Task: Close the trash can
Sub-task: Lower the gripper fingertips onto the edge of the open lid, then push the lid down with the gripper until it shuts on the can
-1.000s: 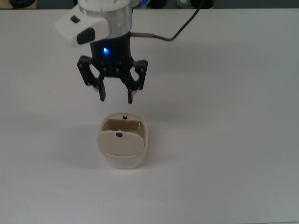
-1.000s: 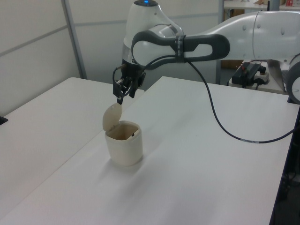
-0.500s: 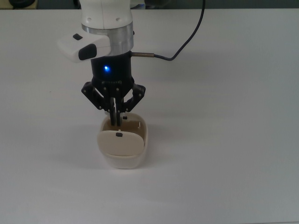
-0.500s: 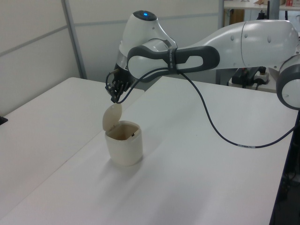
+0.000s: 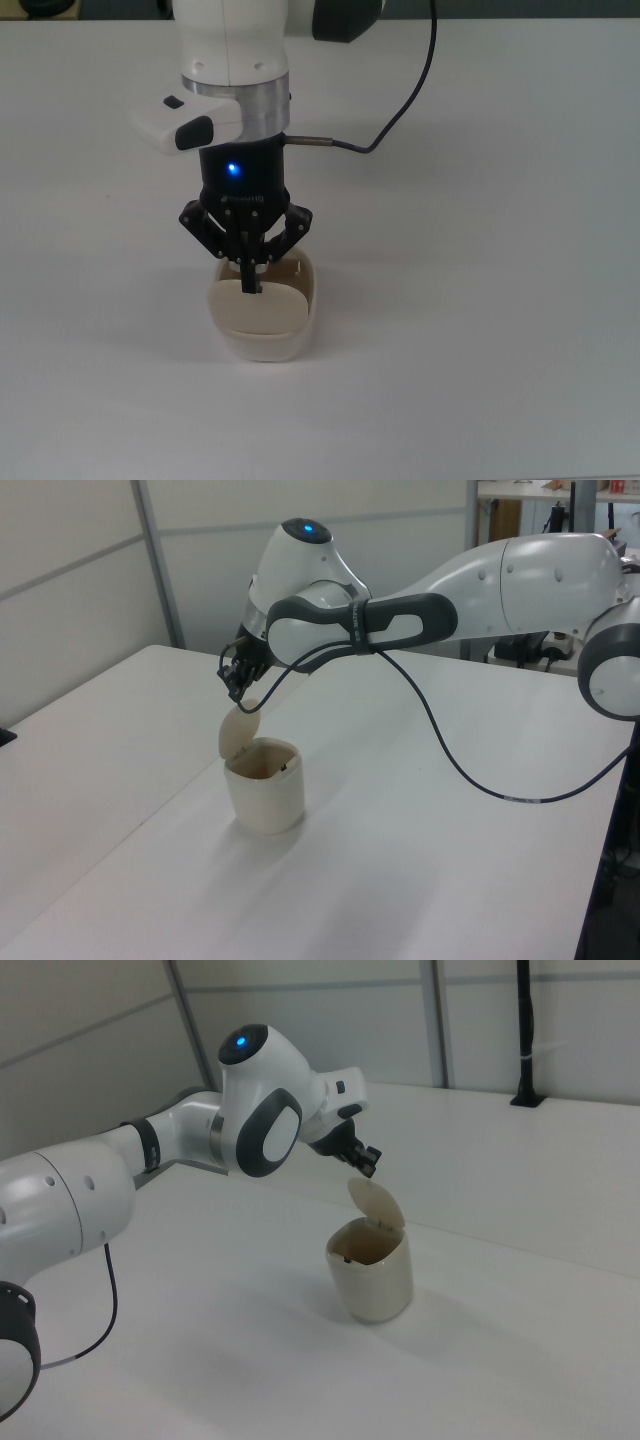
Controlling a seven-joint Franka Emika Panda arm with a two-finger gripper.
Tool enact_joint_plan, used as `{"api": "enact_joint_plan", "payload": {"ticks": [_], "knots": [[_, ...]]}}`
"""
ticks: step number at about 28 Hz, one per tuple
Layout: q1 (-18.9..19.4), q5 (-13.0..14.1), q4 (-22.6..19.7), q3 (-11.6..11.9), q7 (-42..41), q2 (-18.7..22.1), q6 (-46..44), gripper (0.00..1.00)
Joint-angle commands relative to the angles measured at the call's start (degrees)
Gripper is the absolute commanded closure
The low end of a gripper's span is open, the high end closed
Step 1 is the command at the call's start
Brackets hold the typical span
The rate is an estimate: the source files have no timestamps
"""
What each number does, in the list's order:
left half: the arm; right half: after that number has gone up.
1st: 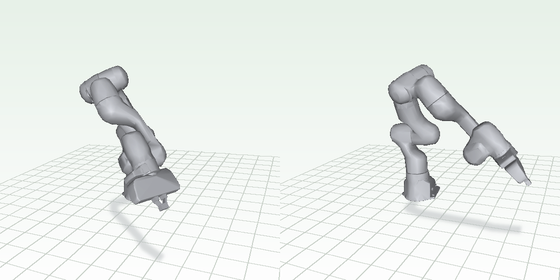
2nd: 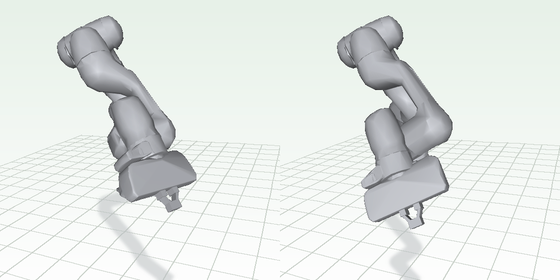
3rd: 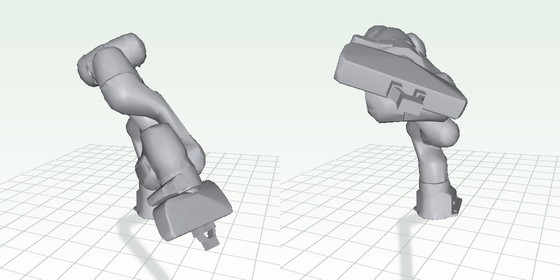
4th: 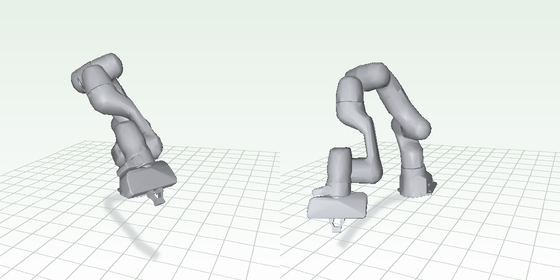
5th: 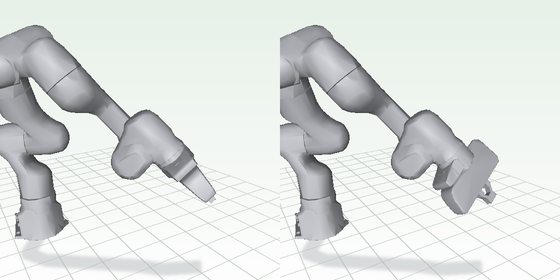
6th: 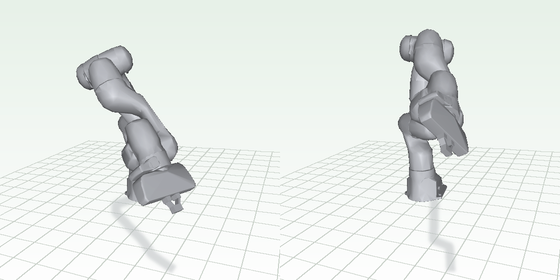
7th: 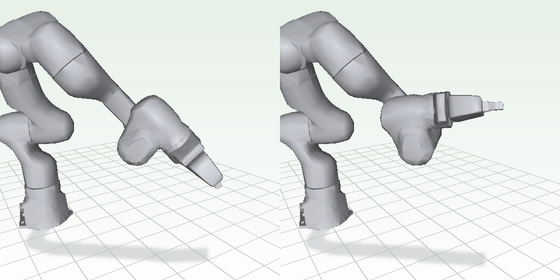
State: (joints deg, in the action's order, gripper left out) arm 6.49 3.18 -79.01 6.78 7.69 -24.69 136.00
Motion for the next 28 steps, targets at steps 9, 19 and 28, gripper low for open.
{"api": "enact_joint_plan", "payload": {"ticks": [9,19,28], "knots": [[0.46,-3.0,-0.88,0.17,0.22,-0.36,0.76,1.0],[0.46,-2.12,-2.03,-0.01,-7.42,-0.36,-12.24,1.0],[0.54,-2.04,-2.82,-0.62,-8.74,-0.36,-16.91,1.0]]}}
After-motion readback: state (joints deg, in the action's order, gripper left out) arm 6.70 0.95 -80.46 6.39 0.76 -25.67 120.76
